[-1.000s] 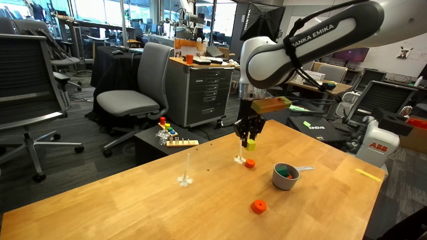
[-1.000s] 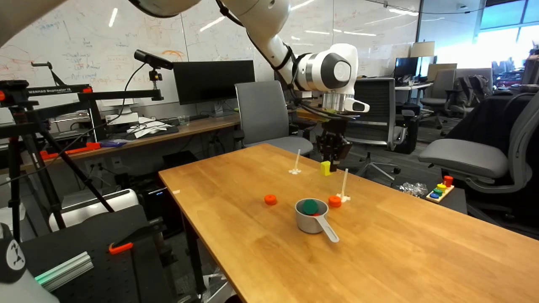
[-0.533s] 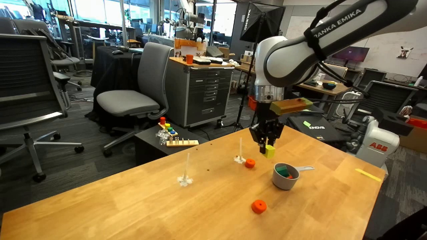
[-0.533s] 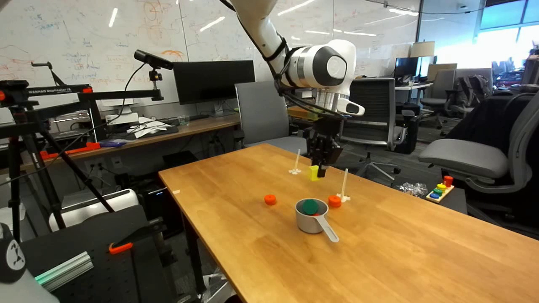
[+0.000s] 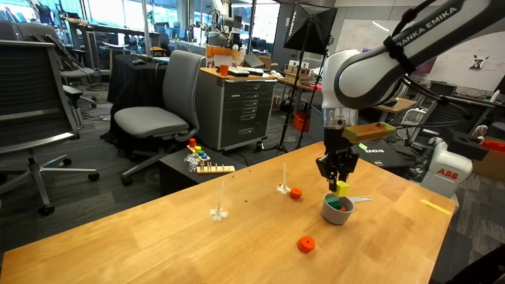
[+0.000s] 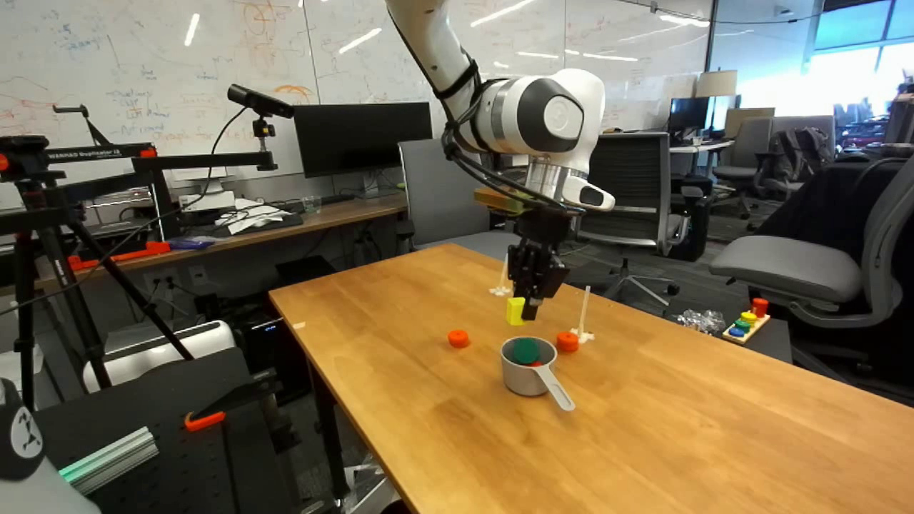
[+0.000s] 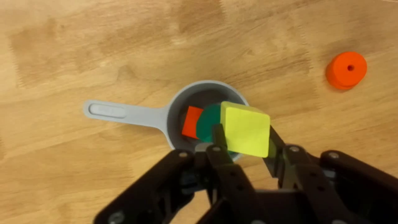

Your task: Put the blocks in the cup

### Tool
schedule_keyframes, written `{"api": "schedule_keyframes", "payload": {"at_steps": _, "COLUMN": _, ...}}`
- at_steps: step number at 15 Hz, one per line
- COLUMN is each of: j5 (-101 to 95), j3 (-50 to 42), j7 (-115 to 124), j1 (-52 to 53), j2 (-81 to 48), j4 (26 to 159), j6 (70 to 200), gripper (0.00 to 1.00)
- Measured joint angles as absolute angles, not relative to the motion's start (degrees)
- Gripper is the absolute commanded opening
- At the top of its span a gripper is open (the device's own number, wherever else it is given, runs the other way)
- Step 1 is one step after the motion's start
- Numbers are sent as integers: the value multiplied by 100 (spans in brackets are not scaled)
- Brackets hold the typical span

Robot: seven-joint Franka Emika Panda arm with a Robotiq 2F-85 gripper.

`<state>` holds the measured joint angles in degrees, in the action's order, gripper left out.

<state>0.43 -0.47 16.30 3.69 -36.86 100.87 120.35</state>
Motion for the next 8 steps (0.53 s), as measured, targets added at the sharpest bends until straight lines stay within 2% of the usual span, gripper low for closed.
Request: {"api": "schedule_keyframes", "payload": {"at_steps": 8, "j5": 55, "j3": -117, "j7": 1632, "j1": 328, "j2": -3496, "j4": 10683, "j6": 12102, "gripper": 9}}
